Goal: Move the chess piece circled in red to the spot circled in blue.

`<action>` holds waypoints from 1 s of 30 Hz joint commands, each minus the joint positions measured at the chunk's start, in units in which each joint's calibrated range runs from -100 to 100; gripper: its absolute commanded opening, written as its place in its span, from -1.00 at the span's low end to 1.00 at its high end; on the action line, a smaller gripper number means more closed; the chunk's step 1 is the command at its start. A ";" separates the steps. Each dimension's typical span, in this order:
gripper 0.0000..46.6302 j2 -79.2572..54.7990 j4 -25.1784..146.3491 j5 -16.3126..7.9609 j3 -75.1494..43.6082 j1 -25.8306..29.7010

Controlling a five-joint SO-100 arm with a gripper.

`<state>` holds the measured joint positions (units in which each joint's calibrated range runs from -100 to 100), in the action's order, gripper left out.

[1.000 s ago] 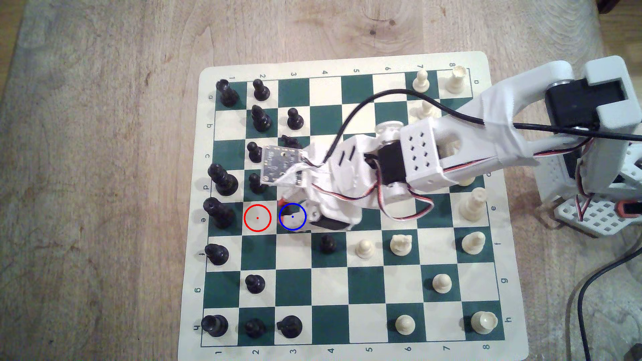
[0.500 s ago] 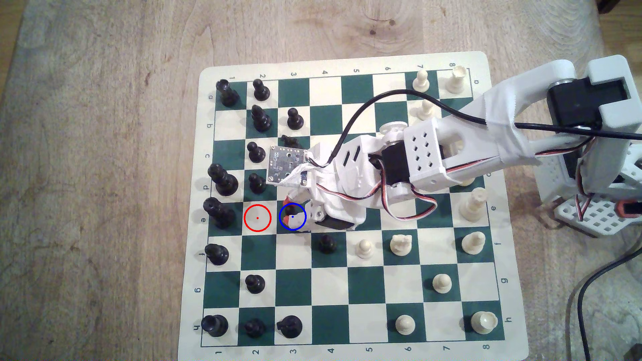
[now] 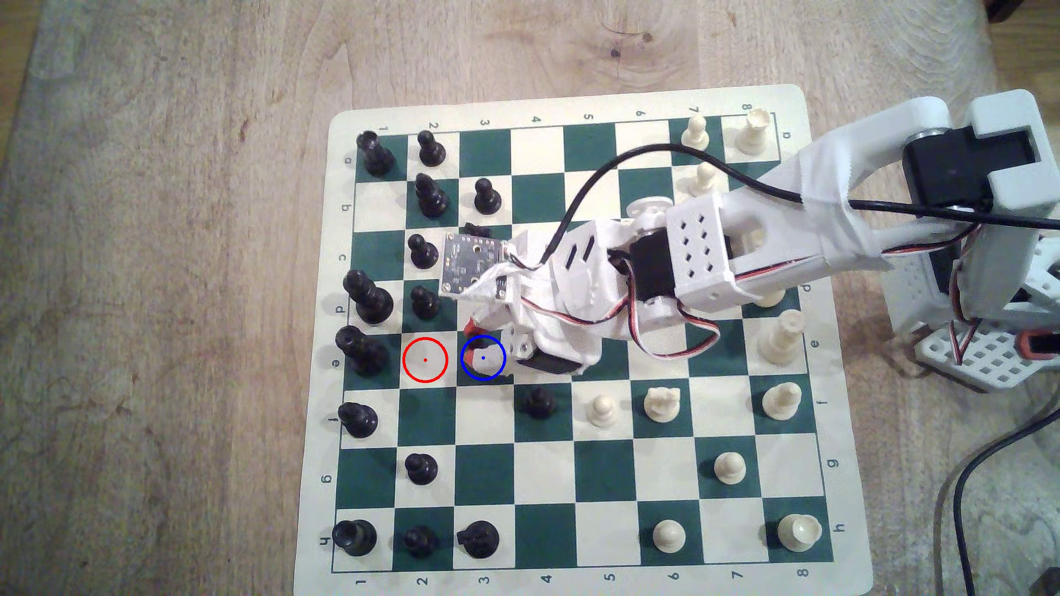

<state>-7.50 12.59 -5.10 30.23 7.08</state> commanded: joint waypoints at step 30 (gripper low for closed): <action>-0.97 -0.57 -1.45 0.24 -1.58 0.23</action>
<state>-9.51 12.27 -5.10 30.23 7.52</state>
